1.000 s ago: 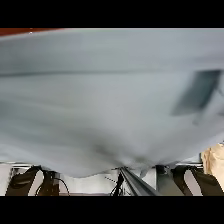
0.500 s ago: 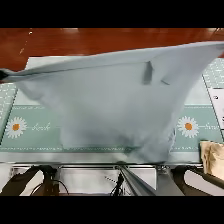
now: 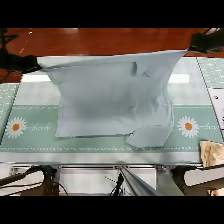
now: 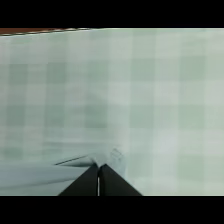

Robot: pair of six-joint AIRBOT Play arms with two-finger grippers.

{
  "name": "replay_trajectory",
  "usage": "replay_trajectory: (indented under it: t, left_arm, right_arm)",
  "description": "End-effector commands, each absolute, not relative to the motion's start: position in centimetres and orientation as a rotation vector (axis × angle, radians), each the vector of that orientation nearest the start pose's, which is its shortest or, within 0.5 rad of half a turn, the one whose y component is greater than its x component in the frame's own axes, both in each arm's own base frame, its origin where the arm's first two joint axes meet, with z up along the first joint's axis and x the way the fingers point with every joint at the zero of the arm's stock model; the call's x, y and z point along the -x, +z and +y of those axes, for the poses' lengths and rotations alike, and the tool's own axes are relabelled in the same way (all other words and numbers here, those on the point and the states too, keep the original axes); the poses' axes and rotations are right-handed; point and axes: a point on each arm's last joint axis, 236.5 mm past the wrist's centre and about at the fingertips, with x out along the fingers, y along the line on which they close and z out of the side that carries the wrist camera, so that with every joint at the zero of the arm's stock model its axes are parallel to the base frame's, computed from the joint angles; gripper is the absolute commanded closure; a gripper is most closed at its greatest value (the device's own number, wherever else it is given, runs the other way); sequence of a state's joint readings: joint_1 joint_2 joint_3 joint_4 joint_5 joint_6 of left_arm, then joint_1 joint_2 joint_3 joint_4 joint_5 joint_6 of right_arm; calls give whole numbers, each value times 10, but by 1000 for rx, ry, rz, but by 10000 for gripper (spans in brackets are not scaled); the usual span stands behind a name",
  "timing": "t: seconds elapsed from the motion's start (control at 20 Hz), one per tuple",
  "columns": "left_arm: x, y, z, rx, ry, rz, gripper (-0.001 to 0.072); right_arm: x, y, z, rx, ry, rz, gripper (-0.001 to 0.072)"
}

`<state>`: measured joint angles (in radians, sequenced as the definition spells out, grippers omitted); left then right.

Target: Fold the shirts.

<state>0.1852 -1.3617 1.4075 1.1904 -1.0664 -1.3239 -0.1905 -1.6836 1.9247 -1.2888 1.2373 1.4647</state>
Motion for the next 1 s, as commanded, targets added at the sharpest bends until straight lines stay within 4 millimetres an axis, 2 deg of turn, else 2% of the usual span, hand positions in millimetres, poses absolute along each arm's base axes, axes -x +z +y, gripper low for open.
replay_trajectory:
  t: [0.0,0.2,0.35,0.45,0.5,0.65,0.7,0.8,0.95]
  left_arm:
    - [-521,67,8,214,-125,836,683]
    - [-543,20,-8,211,-129,861,683]
    - [-540,-18,-15,219,-142,945,684]
    - [-524,-32,-15,204,-157,1026,684]
    - [-511,-38,-15,194,-169,1086,683]
    - [-455,-57,-17,249,-201,1340,684]
    - [-442,-62,-14,268,-187,1401,684]
    - [-433,-68,-10,276,-180,1447,684]
    - [-433,-70,-13,313,-160,1454,683]
  right_arm:
    - [-573,59,-46,-231,53,973,701]
    - [-576,-2,-32,-266,76,1084,700]
    - [-570,-23,-27,-279,78,1144,700]
    - [-556,-23,-29,-275,80,1197,700]
    - [-543,-22,-30,-268,85,1247,700]
    - [-495,-26,-35,-218,90,1438,700]
    - [-483,-30,-37,-208,87,1495,700]
    - [-475,-37,-39,-206,76,1532,700]
    - [-469,-45,-39,-236,47,1564,699]
